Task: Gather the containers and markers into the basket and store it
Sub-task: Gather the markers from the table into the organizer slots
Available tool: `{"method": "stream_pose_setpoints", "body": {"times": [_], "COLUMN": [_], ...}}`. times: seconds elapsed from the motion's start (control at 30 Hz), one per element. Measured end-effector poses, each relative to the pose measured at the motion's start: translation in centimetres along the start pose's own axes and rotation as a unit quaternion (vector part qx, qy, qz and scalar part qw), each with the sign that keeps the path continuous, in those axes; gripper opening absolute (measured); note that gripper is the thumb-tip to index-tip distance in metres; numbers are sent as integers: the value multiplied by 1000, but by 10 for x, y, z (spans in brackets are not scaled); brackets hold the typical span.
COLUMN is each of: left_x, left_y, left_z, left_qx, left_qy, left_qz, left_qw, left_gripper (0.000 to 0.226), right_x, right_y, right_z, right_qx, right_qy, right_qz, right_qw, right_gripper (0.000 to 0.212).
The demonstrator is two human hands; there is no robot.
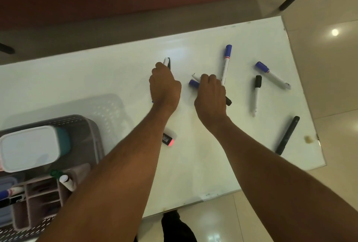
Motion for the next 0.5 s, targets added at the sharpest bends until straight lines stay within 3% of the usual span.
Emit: {"method": "stream_pose_setpoints", "body": {"times": [0.13, 0.23, 0.33, 0.43, 0.5], "left_x": [10, 18, 26, 29, 33], "left_y": [8, 15, 22, 36, 50], "left_z": [3, 12, 25, 49, 72], "left_qx": [-2, -21, -53, -74, -91], "left_qy": [48, 80, 127, 191, 250], "left_qz": [2, 22, 34, 30, 26], "left_qw": [999, 996, 990, 978, 964], "left_gripper": [23, 17, 17, 17, 16], "right_x": [4, 10, 18, 36, 58], "right_y": [8, 13, 15, 20, 32], "right_z": [-8, -11, 2, 17, 25], "right_qx": [9, -34, -83, -56, -64], "right_qy": [6, -27, -139, -294, -367], "right_qz": [-2, -17, -56, -135, -135], "right_qw": [1000, 999, 985, 945, 918], "right_gripper": [22, 18, 15, 23, 25]}}
Point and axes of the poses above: each hand's wrist, its own y-axis away from the middle knuckle, its own z-axis out of the back of the hand, x = y × z, the point moved 2 cm from there along -y, towards the middle knuckle, and after that the axes turned 8 degrees about -z, right-handed, at the moved point
